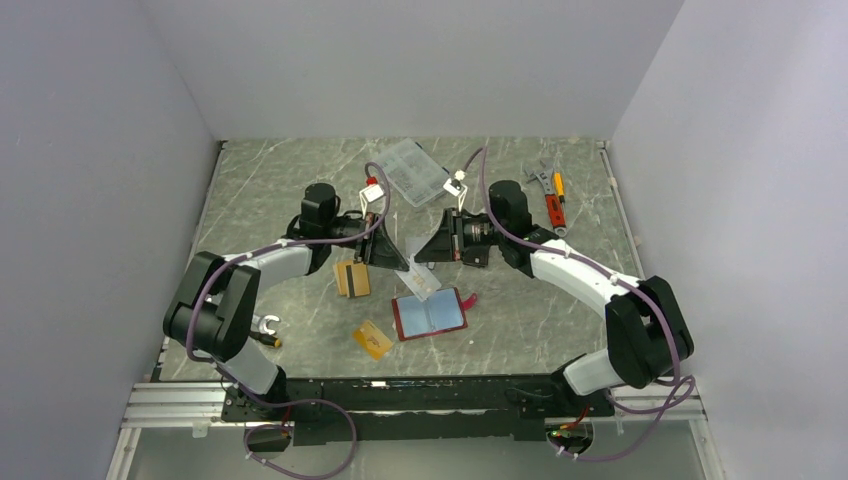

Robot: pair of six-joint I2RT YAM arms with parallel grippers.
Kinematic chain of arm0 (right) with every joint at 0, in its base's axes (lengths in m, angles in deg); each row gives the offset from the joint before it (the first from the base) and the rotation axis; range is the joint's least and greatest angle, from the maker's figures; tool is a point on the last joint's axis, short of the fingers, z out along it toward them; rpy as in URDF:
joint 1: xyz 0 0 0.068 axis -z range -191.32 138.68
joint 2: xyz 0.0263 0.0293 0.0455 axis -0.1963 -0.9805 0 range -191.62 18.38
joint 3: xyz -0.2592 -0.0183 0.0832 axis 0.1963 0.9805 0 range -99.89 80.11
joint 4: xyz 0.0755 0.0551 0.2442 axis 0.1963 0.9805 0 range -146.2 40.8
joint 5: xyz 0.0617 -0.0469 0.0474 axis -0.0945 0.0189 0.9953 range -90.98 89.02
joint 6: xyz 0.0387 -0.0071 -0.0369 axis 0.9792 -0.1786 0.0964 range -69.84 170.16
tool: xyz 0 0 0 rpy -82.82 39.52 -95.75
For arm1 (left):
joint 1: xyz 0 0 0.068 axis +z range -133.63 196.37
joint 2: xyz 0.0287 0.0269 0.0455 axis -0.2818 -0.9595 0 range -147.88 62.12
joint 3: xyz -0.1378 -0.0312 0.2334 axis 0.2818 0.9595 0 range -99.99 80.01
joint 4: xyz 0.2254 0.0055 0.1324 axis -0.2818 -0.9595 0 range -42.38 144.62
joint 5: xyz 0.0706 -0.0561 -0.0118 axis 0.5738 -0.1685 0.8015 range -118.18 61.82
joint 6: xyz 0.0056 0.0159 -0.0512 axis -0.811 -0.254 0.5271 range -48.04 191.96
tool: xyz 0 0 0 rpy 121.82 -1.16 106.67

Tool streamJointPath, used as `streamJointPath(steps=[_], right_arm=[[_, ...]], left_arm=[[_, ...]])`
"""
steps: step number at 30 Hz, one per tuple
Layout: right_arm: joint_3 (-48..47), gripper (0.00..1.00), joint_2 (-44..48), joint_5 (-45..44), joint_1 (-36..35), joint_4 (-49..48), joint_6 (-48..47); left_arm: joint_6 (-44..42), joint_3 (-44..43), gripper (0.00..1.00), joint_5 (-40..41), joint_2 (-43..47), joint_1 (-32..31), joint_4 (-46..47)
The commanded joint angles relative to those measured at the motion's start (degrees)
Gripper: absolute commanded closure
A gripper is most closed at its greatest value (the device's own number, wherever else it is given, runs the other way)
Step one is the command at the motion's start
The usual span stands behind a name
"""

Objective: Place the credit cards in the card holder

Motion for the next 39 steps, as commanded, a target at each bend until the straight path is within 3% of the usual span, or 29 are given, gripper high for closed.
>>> streamJointPath(steps=[1, 9, 11, 13, 15, 17, 20, 22, 24, 27, 32, 39], right_arm=[[-2.2, 0.83, -0.1, 5.7, -0.1, 3.0, -3.9], [-0.3, 0.81, 1.0, 4.3, -0.2, 6.0, -5.4], [0.4, 0.87, 1.4, 4.1, -0.3, 5.0, -4.6], [0.8, 1.0, 1.5, 3.8, -0.3, 3.9, -3.7], [1.5, 1.0, 1.9, 2.5, -0.4, 3.3, -3.0], [3.0, 1.0, 2.1, 0.6, -0.3, 3.4, -2.6], [7.5, 1.0, 2.3, -3.7, 0.6, 2.8, -1.7], [11.9, 1.0, 2.8, -6.8, 1.5, 1.9, -1.2], [14.7, 1.0, 3.2, -9.4, 2.3, 0.6, -0.7], [17.8, 1.0, 3.7, -14.2, 2.9, -0.4, -0.9], [22.0, 1.0, 2.7, -18.3, 3.0, -8.3, 2.8], [25.0, 1.0, 1.5, -21.8, 2.9, -14.6, 5.8]], left_arm=[[-2.4, -2.0, 1.0, -1.6, 1.9, -0.2, -1.0], [-2.6, -2.4, 1.0, -1.3, 2.3, -0.2, -1.2], [-3.4, -2.3, 1.0, -1.1, 2.7, -0.1, -2.0], [-3.9, -2.4, 1.0, -0.8, 2.9, -0.2, -2.8], [-5.8, -2.7, 0.96, -0.4, 3.1, -0.1, -5.0], [-13.1, -4.1, 0.84, 0.7, 3.6, -0.2, -13.7], [-35.1, -9.6, 0.72, 6.1, 4.4, -0.7, -38.7], [-51.4, -13.2, 0.7, 11.8, 4.0, -1.6, -52.3], [-61.1, -14.8, 0.69, 17.9, 3.2, -2.3, -59.2], [-69.5, -15.3, 0.71, 26.9, 1.9, -4.0, -63.5], [-76.8, -12.2, 0.74, 43.4, 2.0, -11.1, -62.2], [-79.1, -9.3, 0.78, 53.1, 0.1, -17.6, -60.2]])
